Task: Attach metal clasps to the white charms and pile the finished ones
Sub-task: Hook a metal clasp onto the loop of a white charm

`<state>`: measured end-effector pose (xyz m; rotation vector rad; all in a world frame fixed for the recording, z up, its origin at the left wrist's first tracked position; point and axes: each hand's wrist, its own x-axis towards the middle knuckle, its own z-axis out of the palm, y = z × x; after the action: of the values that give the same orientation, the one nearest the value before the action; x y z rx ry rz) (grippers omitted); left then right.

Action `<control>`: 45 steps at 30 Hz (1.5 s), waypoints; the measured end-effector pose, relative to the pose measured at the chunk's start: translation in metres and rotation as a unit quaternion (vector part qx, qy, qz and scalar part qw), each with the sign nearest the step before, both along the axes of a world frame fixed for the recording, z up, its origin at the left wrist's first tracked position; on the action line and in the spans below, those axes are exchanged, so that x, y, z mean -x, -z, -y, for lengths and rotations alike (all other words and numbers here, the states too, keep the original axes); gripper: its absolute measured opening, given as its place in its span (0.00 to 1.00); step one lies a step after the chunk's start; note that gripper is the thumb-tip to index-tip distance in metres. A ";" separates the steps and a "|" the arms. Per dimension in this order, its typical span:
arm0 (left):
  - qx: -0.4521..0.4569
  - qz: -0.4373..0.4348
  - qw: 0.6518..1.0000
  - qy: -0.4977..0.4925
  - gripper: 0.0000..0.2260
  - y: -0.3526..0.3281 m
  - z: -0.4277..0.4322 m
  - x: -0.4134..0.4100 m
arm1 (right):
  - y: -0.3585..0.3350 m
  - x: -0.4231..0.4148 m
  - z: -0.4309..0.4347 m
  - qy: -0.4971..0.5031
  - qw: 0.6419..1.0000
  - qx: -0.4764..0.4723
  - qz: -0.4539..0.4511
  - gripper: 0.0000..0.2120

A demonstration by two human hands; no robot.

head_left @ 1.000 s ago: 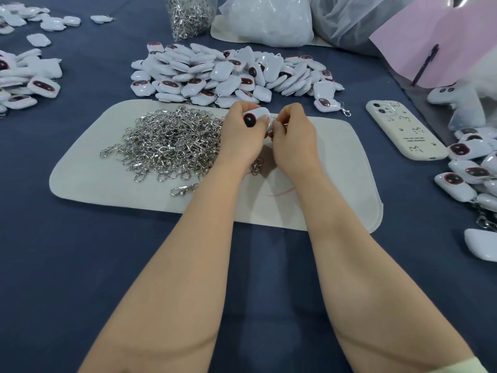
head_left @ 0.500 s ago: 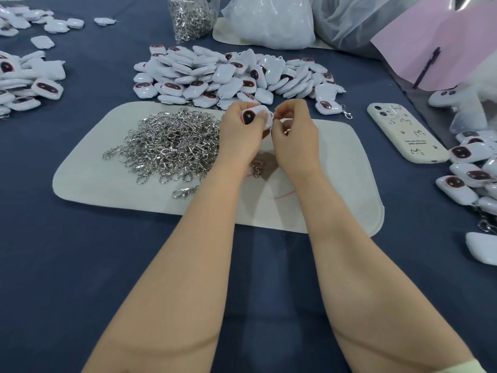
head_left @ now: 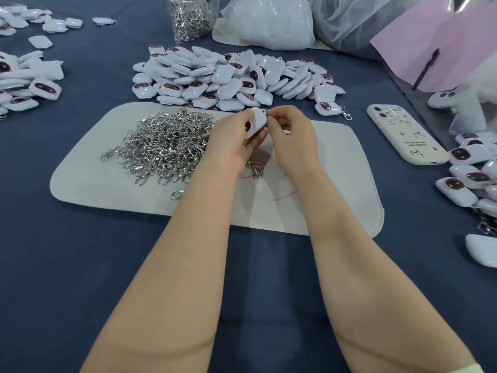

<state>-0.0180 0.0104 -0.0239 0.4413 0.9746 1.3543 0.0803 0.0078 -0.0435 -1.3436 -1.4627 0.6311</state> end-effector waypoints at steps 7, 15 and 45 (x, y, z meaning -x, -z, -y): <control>-0.058 -0.184 0.981 -0.006 0.04 -0.001 0.006 -0.011 | -0.005 0.002 0.005 0.045 0.997 -0.030 -0.047 0.04; -0.192 -0.425 0.881 -0.080 0.05 -0.003 0.006 -0.003 | -0.006 0.001 0.007 0.057 0.992 -0.069 0.093 0.06; 0.023 0.100 0.995 -0.002 0.07 -0.006 0.004 0.003 | -0.006 0.007 0.007 0.036 0.998 -0.056 -0.008 0.05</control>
<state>-0.0210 0.0064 -0.0177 0.2636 0.8399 1.3481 0.0735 0.0012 -0.0371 -1.2952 -1.4099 0.5044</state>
